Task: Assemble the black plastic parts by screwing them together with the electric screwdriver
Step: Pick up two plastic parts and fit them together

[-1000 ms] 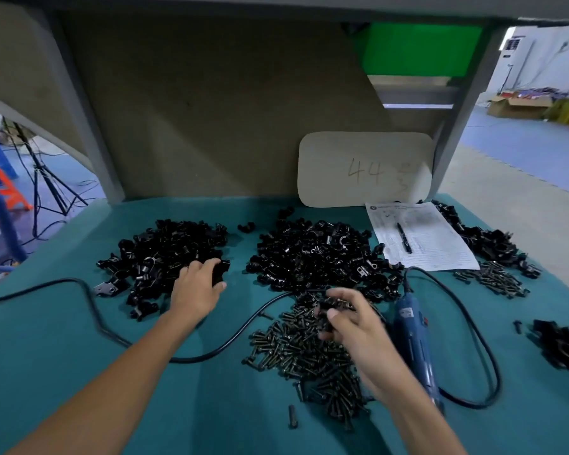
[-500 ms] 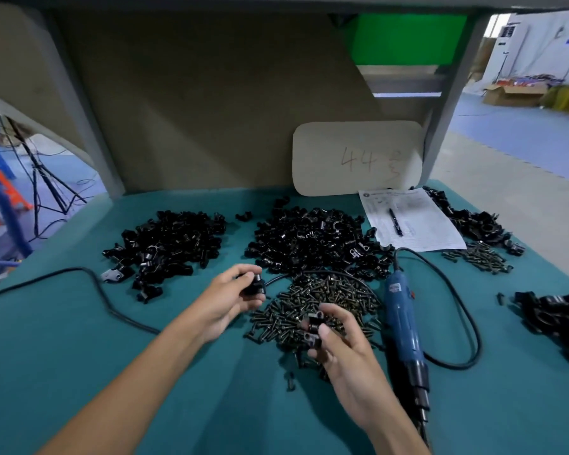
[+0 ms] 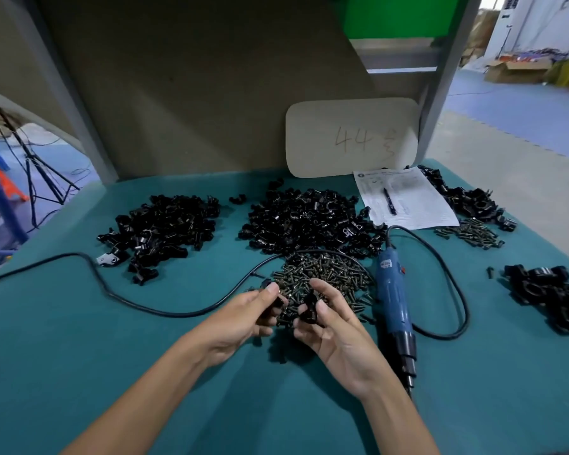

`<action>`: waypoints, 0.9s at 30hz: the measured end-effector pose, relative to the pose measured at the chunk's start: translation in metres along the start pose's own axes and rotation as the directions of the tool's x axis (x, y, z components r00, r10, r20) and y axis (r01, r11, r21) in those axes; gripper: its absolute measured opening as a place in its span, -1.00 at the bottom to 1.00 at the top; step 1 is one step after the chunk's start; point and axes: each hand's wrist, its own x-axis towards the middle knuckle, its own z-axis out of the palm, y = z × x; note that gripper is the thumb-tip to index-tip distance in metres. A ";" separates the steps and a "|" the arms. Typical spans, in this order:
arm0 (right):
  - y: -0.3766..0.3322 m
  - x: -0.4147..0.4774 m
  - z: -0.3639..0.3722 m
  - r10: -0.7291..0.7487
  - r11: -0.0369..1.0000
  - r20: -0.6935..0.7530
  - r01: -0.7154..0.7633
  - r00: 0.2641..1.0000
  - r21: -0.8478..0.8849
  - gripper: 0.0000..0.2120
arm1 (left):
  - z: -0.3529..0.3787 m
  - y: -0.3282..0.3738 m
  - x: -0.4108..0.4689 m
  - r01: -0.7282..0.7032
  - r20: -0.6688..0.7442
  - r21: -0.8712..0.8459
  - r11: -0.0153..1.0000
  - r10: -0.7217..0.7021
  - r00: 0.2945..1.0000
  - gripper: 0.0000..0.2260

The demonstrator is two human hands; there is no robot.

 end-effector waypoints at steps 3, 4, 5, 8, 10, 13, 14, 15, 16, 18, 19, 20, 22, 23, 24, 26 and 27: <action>0.000 0.001 -0.002 0.013 1.000 0.012 -0.013 1.000 0.012 -0.43 | 0.003 -0.004 -0.001 -0.002 -0.039 0.001 1.000 0.002 0.999 -0.61; 0.001 0.002 -0.003 0.019 1.000 0.006 -0.019 1.000 0.006 -0.43 | 0.003 -0.004 -0.002 0.004 -0.037 0.032 0.999 -0.003 0.999 -0.61; 0.001 0.002 -0.004 0.024 1.000 0.002 -0.024 1.000 -0.005 -0.48 | 0.003 -0.005 -0.003 0.009 -0.016 0.059 0.998 -0.008 1.000 -0.59; 0.001 0.003 -0.005 0.021 0.999 -0.027 -0.022 0.999 -0.044 -0.74 | 0.002 -0.007 -0.005 -0.021 0.037 0.126 0.992 0.017 0.999 -0.54; 0.001 0.004 -0.005 0.024 0.996 -0.061 -0.029 0.998 -0.090 -0.71 | 0.002 -0.009 -0.007 -0.099 0.066 0.267 0.959 0.084 0.994 -0.62; 0.002 0.007 -0.007 0.033 0.999 -0.062 -0.033 0.998 -0.007 -0.70 | 0.005 -0.014 -0.008 -0.248 0.107 0.423 0.872 0.223 0.969 -0.88; 0.002 0.007 -0.007 0.041 0.999 -0.055 -0.040 0.998 0.020 -0.67 | 0.005 -0.014 -0.009 -0.296 0.095 0.487 0.822 0.287 0.953 -0.91; 0.002 0.007 -0.006 0.045 0.999 -0.050 -0.044 0.998 0.021 -0.66 | 0.005 -0.013 -0.010 -0.321 0.072 0.559 0.765 0.341 0.937 -0.88; 0.003 0.007 -0.006 0.041 0.999 -0.050 -0.040 0.998 0.009 -0.68 | 0.004 -0.012 -0.011 -0.329 0.044 0.615 0.716 0.385 0.922 -0.83; 0.004 0.007 -0.005 0.013 1.000 -0.069 -0.015 0.998 -0.025 -0.68 | 0.004 -0.011 -0.014 -0.341 0.035 0.679 0.650 0.435 0.900 -0.73; 0.004 0.007 -0.004 -0.001 0.999 -0.083 -0.002 0.997 -0.036 -0.67 | 0.005 -0.012 -0.015 -0.348 0.051 0.707 0.616 0.446 0.893 -0.69; 0.004 0.007 -0.004 -0.016 0.999 -0.099 0.012 0.995 -0.045 -0.66 | 0.007 -0.013 -0.017 -0.348 0.060 0.731 0.587 0.452 0.890 -0.66; 0.004 0.006 -0.003 -0.041 0.997 -0.118 0.033 0.992 -0.065 -0.67 | 0.010 -0.015 -0.019 -0.341 0.046 0.738 0.582 0.461 0.886 -0.65; 0.005 0.006 -0.002 -0.049 0.996 -0.121 0.040 0.991 -0.077 -0.68 | 0.012 -0.016 -0.020 -0.341 0.034 0.730 0.592 0.468 0.883 -0.67; 0.005 0.005 -0.002 -0.057 0.995 -0.120 0.046 0.991 -0.089 -0.68 | 0.013 -0.016 -0.021 -0.345 0.026 0.724 0.597 0.477 0.879 -0.69; 0.005 0.005 -0.001 -0.065 0.993 -0.116 0.052 0.991 -0.107 -0.70 | 0.016 -0.016 -0.023 -0.359 0.017 0.705 0.611 0.492 0.871 -0.72; 0.005 0.004 0.000 -0.067 0.992 -0.112 0.055 0.991 -0.113 -0.71 | 0.017 -0.016 -0.024 -0.370 0.013 0.689 0.623 0.499 0.866 -0.72</action>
